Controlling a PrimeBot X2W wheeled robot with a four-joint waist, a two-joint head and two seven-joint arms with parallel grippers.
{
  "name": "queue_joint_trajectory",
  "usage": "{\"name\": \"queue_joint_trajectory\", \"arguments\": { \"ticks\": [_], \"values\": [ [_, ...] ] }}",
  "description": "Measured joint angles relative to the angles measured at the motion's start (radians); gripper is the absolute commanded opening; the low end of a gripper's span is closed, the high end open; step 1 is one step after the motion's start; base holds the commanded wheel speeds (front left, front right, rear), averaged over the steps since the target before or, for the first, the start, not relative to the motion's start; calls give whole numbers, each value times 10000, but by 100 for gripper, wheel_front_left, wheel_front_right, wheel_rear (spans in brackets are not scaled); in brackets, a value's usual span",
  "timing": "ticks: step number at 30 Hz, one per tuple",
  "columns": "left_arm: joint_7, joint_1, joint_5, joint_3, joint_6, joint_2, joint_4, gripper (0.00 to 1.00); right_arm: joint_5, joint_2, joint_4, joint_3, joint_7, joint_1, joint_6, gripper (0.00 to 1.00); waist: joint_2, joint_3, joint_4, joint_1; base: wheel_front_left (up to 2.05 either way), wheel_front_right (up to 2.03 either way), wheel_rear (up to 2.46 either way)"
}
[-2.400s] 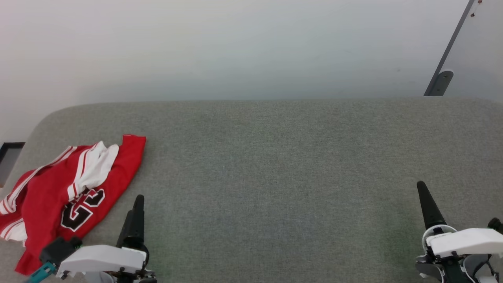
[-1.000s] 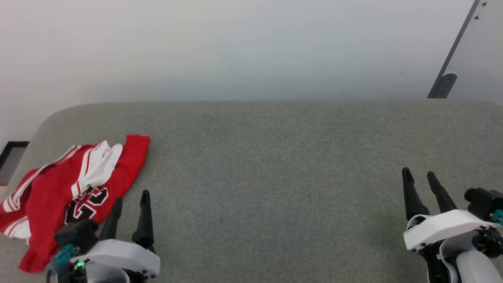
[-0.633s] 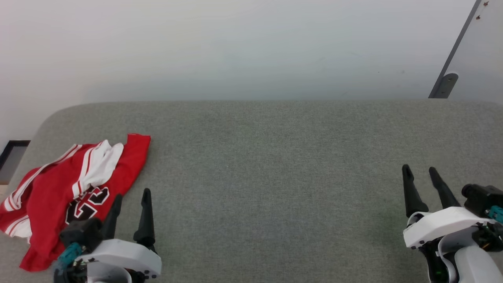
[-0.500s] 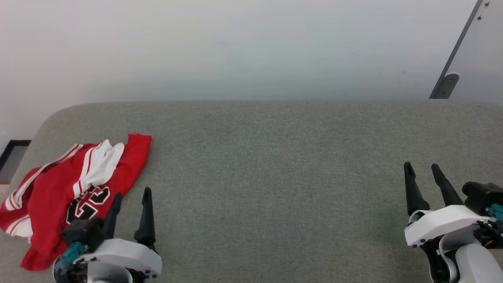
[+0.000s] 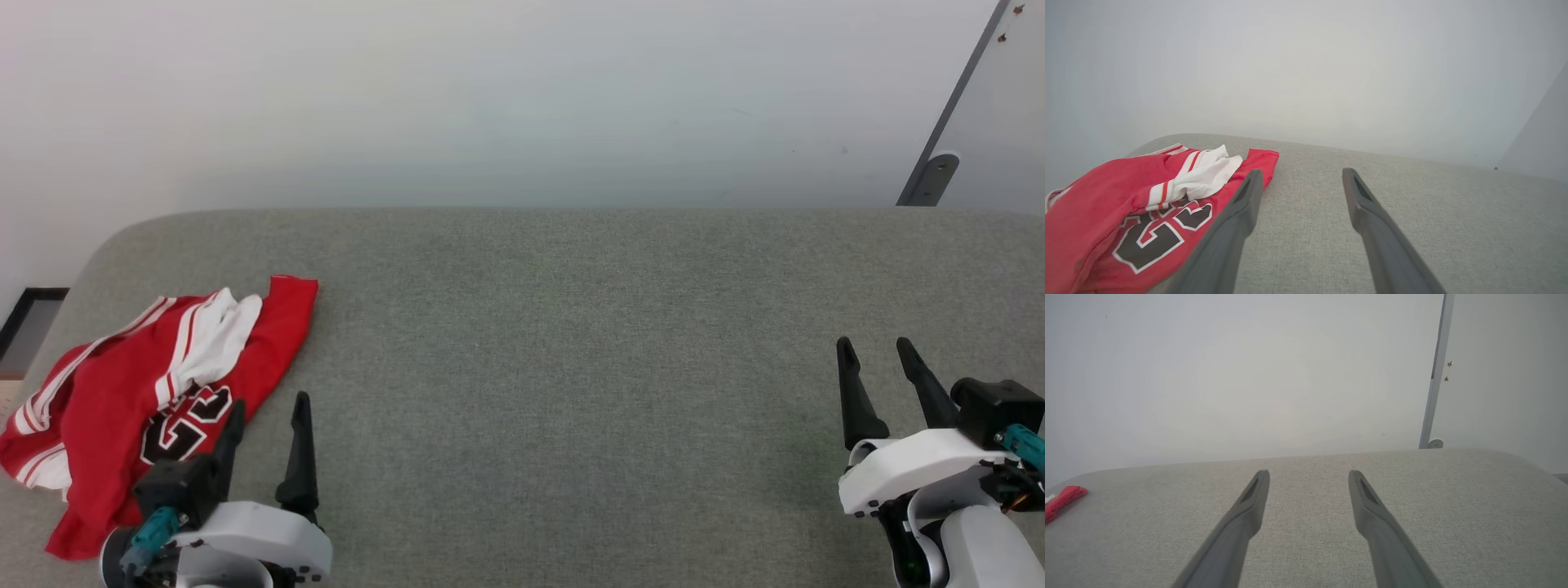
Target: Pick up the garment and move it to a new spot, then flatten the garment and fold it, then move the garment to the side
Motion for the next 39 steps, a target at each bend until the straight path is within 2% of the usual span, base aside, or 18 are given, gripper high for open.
{"name": "queue_joint_trajectory", "arguments": {
  "ticks": [26, 39],
  "values": [
    [-500, -221, 1582, 430, -458, -150, 836, 100, -1093, 291, 165, -662, -483, -128, 0, 100, 0, -80, 40, 0, 0, 0, 0],
    [-502, -268, 1465, 495, -558, -205, 1045, 100, -907, 366, 10, -817, -506, 13, 2, 100, 0, -133, 97, 0, 0, 0, 0]
  ]
}}
